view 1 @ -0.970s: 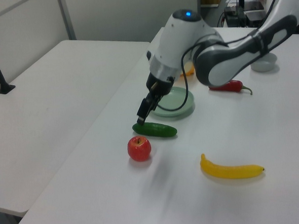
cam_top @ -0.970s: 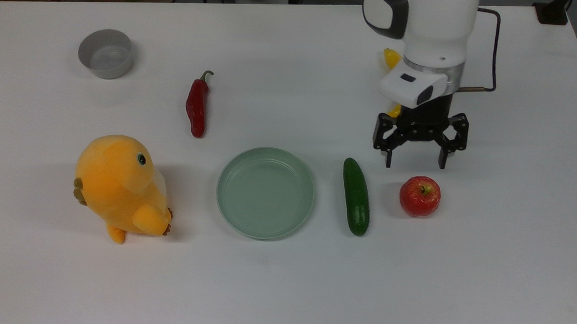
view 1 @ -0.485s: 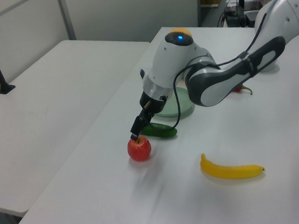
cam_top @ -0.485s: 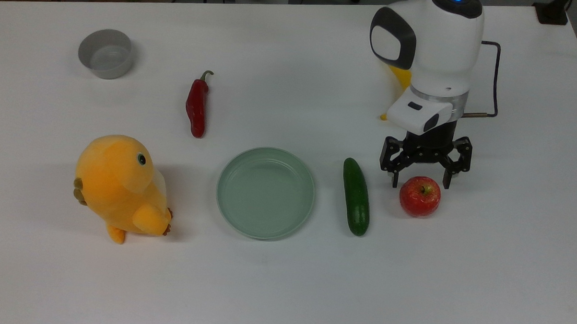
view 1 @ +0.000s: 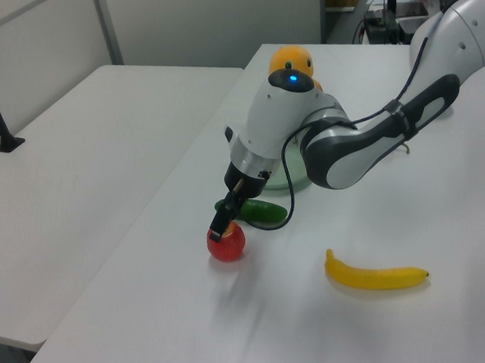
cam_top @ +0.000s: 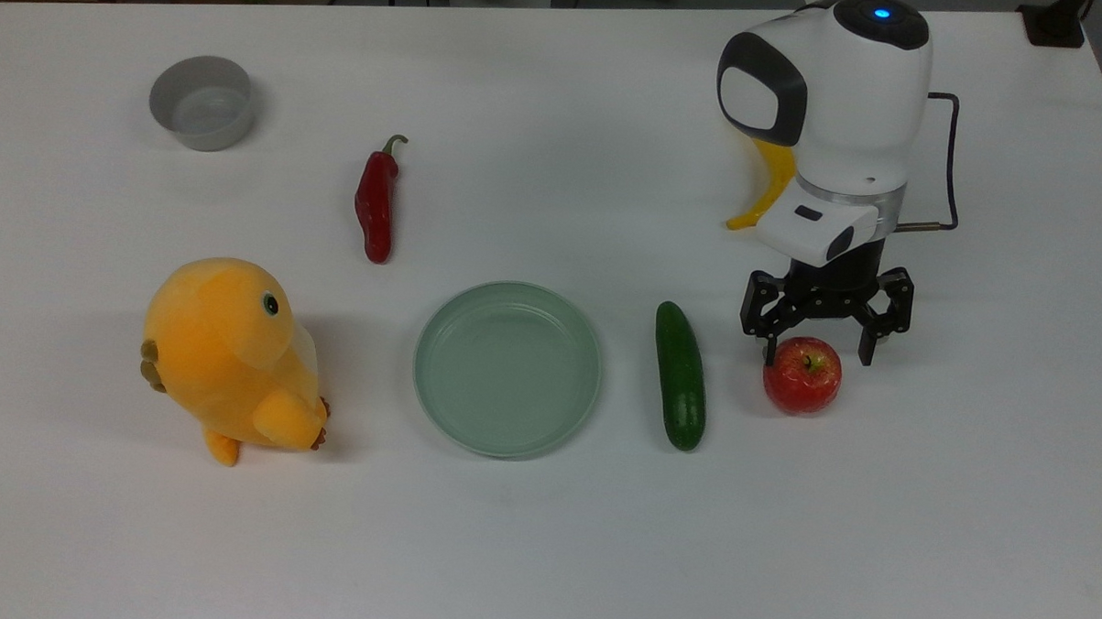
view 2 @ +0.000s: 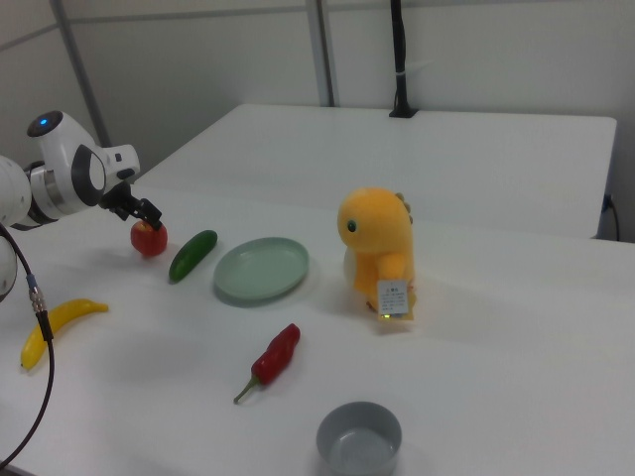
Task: Put the red apple in the bowl
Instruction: 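Lower the open gripper around the red apple and close it, then lift the apple and carry it toward the grey metal bowl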
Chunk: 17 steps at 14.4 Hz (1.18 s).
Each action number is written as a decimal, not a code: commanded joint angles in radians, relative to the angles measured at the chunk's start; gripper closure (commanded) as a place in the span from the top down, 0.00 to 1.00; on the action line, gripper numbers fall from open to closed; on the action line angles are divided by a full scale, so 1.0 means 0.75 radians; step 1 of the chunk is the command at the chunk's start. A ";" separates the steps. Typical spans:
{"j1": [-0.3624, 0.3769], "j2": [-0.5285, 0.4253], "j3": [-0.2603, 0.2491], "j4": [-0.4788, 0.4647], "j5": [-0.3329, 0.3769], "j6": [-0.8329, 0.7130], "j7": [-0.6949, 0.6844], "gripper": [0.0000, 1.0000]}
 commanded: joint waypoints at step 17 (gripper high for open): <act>-0.041 -0.062 -0.013 -0.027 -0.183 0.034 0.038 0.21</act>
